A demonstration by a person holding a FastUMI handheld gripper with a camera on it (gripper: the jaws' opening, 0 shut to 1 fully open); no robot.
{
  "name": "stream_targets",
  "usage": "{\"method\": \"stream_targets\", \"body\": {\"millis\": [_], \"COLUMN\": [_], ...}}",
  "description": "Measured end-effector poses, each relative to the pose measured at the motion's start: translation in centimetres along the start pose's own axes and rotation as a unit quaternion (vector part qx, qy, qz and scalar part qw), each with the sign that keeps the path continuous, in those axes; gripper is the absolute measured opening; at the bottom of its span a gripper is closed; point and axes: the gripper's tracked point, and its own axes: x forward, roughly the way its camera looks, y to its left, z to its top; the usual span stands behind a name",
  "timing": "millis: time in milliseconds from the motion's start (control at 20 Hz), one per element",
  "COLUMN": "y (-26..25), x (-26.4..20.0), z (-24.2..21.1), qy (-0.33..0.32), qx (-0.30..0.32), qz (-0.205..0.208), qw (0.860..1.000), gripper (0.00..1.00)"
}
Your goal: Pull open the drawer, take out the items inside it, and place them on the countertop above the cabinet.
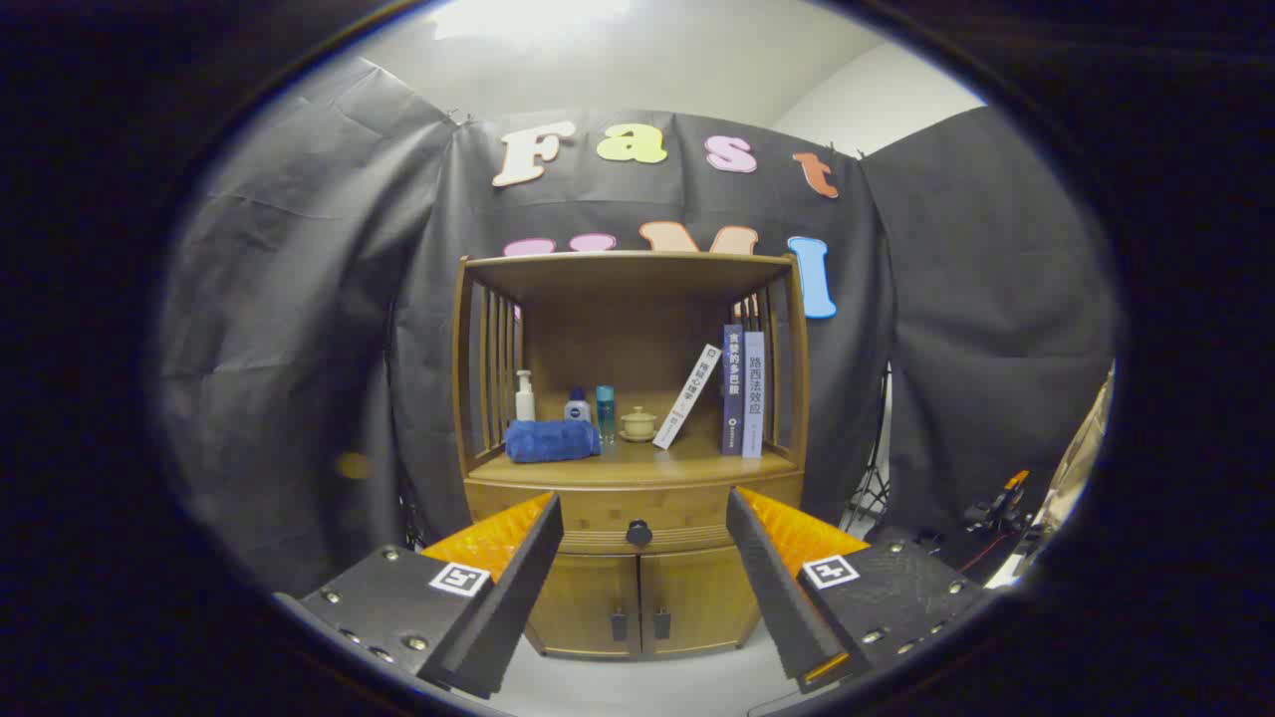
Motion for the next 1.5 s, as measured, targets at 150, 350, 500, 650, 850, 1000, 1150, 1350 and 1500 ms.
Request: {"method": "stream_targets", "body": {"millis": [150,350,500,650,850,1000,1150,1350,1500], "y": [-0.3,-0.3,0.2,0.3,-0.1,0.0,-0.8,-0.8,-1.0], "x": [0.3,0.5,0.4,0.5,0.9,1.7,3.2,6.1,8.8], "z": [-0.4,-0.9,-1.2,-1.1,-1.7,-3.2,-5.0,-7.2,-7.3], "qy": [0.006,0.011,0.008,0.003,0.003,0.010,0.014,0.002,-0.040], "qx": [0.001,-0.010,-0.010,-0.013,-0.024,-0.026,-0.024,-0.011,-0.001], "qz": [-0.003,-0.003,0.002,0.003,-0.004,0.002,-0.003,0.012,0.023], "qw": [1.000,1.000,1.000,1.000,1.000,1.000,1.000,1.000,0.999], "gripper": [0.98,0.98,0.98,0.98,0.98,0.98,0.98,0.99,0.98]}}
